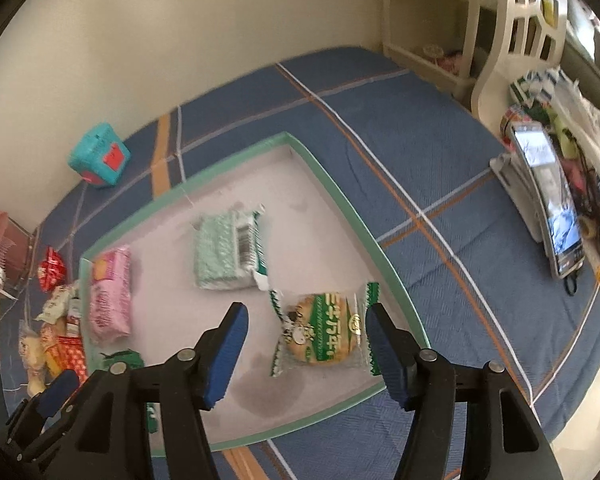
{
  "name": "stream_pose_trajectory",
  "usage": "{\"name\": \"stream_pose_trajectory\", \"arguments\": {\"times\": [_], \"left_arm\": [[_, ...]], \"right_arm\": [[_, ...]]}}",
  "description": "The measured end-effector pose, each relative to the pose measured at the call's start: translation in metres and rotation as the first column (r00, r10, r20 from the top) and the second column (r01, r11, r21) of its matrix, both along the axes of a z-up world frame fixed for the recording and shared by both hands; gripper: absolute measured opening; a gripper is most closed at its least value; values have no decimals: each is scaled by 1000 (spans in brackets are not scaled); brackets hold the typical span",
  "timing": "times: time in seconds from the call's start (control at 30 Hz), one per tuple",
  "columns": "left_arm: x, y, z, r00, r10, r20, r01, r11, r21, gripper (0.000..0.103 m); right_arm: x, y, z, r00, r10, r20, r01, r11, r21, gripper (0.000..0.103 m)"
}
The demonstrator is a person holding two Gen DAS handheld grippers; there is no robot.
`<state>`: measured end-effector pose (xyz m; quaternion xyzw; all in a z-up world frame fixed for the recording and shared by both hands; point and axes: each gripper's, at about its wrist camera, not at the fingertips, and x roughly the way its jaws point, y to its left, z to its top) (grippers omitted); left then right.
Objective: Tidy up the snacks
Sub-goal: 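Lower both packs into the tray and open both grippers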
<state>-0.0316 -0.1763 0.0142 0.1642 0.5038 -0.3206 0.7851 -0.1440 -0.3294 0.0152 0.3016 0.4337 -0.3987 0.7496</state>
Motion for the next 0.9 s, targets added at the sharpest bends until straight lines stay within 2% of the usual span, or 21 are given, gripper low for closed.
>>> {"name": "stream_pose_trajectory", "arguments": {"times": [0.2, 0.47, 0.7, 0.83, 0.9], "left_arm": [[7, 13, 11, 998, 55, 27, -54, 998, -22, 55], [21, 23, -1, 992, 123, -4, -123, 992, 4, 56], [27, 26, -10, 989, 151, -7, -150, 988, 33, 71], [32, 30, -14, 984, 180, -6, -179, 982, 52, 79], [34, 34, -15, 981, 194, -7, -194, 980, 51, 80]], "right_arm": [[0, 8, 9, 999, 25, 21, -25, 999, -28, 65], [6, 11, 4, 999, 48, 4, -48, 999, -7, 66], [14, 16, -6, 995, 95, -10, -94, 995, 29, 77], [19, 19, -9, 993, 120, -21, -119, 992, 39, 88], [20, 20, -11, 992, 124, -27, -123, 992, 41, 92]]}}
